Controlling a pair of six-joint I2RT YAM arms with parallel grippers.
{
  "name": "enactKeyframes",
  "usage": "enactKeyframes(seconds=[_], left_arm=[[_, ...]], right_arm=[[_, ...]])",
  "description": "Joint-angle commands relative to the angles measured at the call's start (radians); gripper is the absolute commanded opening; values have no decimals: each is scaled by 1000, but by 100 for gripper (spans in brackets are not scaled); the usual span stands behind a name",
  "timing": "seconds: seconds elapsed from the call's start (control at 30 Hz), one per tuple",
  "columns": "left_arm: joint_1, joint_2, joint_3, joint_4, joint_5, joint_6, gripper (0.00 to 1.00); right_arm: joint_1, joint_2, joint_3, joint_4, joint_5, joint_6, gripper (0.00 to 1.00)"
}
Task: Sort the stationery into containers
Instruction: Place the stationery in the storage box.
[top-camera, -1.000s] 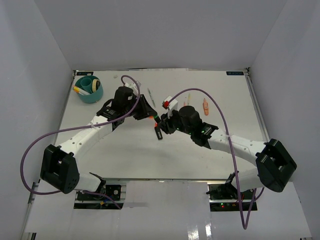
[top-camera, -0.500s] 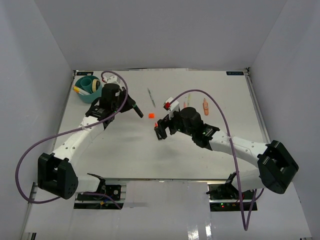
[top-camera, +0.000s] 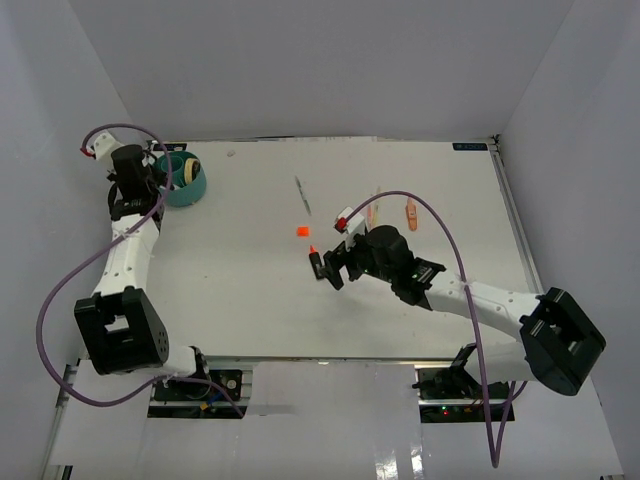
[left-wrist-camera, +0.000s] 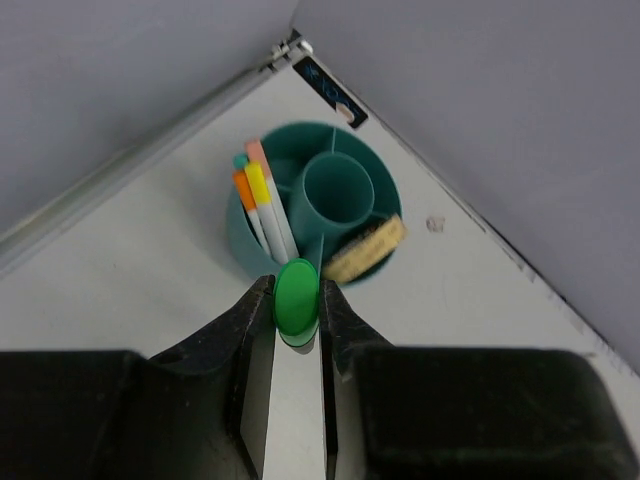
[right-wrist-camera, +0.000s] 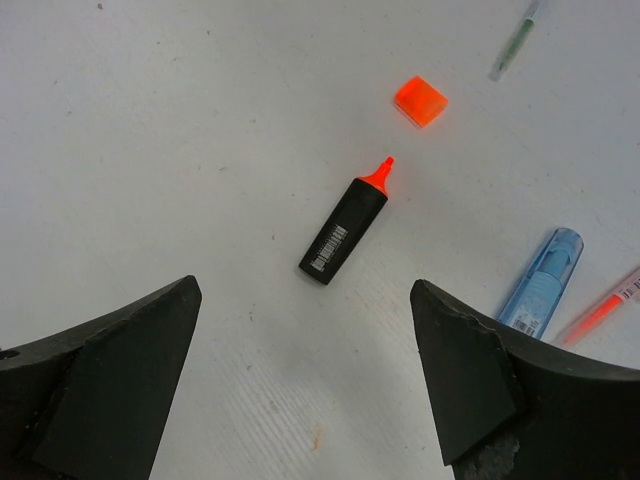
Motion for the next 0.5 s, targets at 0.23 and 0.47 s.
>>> enactKeyframes(seconds=[0.23,0.47], left_arm=[[107,263,229,367,26,179,6],[130,470,402,393,158,345,6]], right_arm=[[-15,-28,-34,90,-39,-5,92],[-24,4,-34,95,-68,1,92]])
